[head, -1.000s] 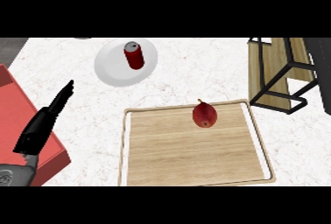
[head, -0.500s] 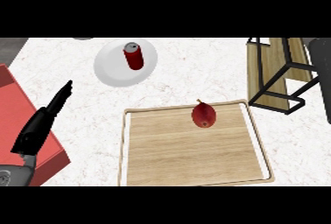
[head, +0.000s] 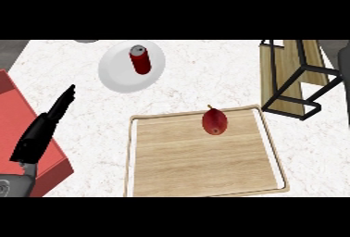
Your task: Pick the tomato from the tray and place it in the tiered shelf
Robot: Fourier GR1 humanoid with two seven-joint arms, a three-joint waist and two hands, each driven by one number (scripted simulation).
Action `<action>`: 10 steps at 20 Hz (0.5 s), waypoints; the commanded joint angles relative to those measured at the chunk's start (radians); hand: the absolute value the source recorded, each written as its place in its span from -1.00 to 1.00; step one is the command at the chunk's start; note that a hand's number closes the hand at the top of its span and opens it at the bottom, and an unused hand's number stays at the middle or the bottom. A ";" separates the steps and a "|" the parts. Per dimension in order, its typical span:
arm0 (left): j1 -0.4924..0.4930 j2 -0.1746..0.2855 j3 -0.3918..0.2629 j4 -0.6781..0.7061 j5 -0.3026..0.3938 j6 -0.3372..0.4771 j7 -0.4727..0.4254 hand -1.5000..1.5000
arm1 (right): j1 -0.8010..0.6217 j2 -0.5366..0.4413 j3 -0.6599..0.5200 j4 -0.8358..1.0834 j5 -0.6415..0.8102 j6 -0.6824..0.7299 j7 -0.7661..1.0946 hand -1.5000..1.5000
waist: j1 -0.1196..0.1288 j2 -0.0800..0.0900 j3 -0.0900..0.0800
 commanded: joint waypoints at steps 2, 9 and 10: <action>0.005 -0.052 0.000 0.068 -0.010 0.027 -0.022 0.00 | 0.011 -0.016 -0.053 -0.128 -0.022 -0.148 -0.015 -1.00 | -0.015 0.012 -0.015; 0.098 -0.048 -0.004 0.016 -0.025 0.032 -0.033 0.00 | 0.099 -0.120 -0.193 -0.399 -0.101 0.014 0.221 -1.00 | -0.048 -0.003 -0.016; 0.079 -0.014 0.031 0.022 -0.004 0.004 -0.042 0.00 | 0.156 -0.115 -0.204 -0.452 -0.112 0.034 0.241 -1.00 | -0.044 0.000 -0.015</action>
